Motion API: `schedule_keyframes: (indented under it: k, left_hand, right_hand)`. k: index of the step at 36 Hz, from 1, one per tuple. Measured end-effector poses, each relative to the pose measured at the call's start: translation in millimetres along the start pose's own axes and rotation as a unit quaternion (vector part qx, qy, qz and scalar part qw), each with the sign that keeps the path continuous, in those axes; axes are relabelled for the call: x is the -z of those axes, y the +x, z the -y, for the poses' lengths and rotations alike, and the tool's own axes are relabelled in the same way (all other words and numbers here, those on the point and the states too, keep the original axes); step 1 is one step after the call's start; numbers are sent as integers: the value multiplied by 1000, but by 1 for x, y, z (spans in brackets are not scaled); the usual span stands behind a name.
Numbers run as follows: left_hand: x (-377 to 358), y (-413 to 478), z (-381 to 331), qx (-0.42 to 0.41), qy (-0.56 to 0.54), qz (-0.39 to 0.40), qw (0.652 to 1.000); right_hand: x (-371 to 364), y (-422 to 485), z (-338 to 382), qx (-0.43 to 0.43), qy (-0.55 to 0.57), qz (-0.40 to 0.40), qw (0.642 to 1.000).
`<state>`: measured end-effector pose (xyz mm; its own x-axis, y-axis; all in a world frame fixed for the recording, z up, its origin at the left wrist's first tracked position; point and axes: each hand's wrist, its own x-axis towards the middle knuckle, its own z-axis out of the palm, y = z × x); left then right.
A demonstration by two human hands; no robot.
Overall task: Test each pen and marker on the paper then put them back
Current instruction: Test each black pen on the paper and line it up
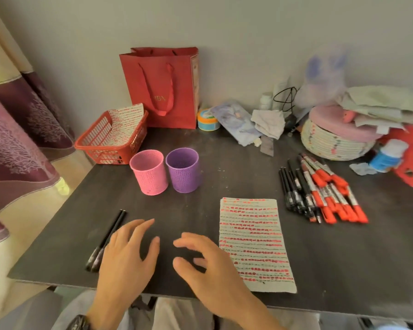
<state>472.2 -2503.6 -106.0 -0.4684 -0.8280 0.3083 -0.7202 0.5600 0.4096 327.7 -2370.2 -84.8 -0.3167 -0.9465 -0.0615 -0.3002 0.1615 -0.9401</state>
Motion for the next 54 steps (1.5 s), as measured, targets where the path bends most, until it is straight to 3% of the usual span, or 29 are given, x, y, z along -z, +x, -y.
schedule_keyframes:
  k: [4,9,17,25,31,38,54]
  left_hand:
    - [-24,6,-35,-94,-33,68,993]
    - [-55,19,-62,-156,-34,187,969]
    - [-70,21,-60,-183,-12,213,960]
    - [-72,22,-62,-164,-31,212,963]
    - [-71,20,-63,-167,-40,201,964]
    - [-70,21,-64,-169,-45,201,964]
    - [-76,22,-63,-161,-39,198,966]
  right_hand:
    - [57,-12,1,-6,40,-83,996]
    - [126,-14,-25,-46,-65,-179,981]
    - [199,6,-54,-136,-226,-255,930]
    - [217,47,-46,-156,-477,-242,830]
    - [216,68,-37,-204,-587,-223,752]
    - [211,78,-33,-242,-628,-191,715]
    - [204,85,-46,-228,-652,-203,694]
